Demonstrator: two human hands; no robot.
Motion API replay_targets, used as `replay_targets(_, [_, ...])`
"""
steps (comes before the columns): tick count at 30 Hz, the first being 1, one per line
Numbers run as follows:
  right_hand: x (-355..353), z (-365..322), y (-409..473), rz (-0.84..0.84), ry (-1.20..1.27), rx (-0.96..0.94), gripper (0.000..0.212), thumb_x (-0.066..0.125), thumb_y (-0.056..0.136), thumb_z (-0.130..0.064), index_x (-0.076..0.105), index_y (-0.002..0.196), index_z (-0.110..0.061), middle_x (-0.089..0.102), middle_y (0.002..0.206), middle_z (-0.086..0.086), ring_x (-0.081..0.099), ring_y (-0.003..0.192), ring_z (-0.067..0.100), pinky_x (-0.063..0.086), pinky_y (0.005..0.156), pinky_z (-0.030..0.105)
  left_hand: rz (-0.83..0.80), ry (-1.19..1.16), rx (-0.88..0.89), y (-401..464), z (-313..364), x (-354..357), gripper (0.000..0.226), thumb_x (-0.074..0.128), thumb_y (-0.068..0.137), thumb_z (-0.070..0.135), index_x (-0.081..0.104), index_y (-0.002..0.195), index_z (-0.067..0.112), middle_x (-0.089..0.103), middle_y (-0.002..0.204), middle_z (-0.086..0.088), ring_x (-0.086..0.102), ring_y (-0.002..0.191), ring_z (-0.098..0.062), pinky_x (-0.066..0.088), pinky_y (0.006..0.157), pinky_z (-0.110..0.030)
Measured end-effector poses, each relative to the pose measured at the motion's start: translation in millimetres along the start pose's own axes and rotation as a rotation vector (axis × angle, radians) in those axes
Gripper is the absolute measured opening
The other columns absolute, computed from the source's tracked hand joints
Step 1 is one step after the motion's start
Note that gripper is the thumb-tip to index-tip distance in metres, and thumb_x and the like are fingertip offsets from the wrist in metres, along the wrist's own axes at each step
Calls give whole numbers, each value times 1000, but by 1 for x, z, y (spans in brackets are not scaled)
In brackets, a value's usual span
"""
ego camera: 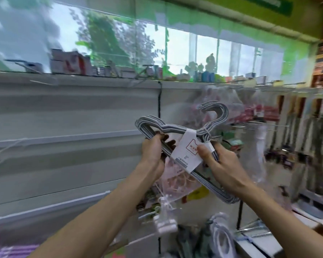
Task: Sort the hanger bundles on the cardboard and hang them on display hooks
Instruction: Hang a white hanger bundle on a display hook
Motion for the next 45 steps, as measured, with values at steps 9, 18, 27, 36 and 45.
replay_targets(9, [107,-102,17,-136,99,-176,31,42,93,-59,57,105,-35,66,85,-20,63,78,-11,47,64,10,164,11,178,-24,111,-111,16,53,94,-2,62,106,3,65,92,-14,65,77,-27,54,90,-48])
replay_targets(18, [228,-216,13,-216,193,-284,24,42,94,-59,55,99,-39,65,84,-21,62,77,-8,42,64,10,292,55,298,-57,225,-244,30,52,95,2,55,124,-2,64,95,-12,68,72,-24,58,70,-36])
replay_targets(27, [327,-326,11,-327,265,-338,31,41,93,-64,55,105,-39,67,92,-22,64,78,-4,53,72,26,314,88,317,-85,326,-359,22,50,97,5,56,118,4,65,109,-20,68,80,-27,58,77,-41])
replay_targets(36, [403,-383,27,-381,246,-370,37,44,96,-60,58,112,-29,65,89,-20,64,75,0,45,64,21,361,82,268,-78,378,-439,25,48,97,5,52,122,3,62,93,-18,65,74,-27,56,78,-46])
replay_targets(45, [455,-398,87,-420,180,-426,39,44,95,-64,61,107,-31,69,93,-15,63,77,3,49,69,28,351,23,239,-18,402,-475,6,48,97,5,53,95,4,58,96,-21,62,82,-32,54,83,-51])
Point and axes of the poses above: each hand's wrist, its own y-axis towards the middle knuckle, its own x-axis out of the palm, z = x × y, the point moved 8 cm from there along y, towards the middle knuckle
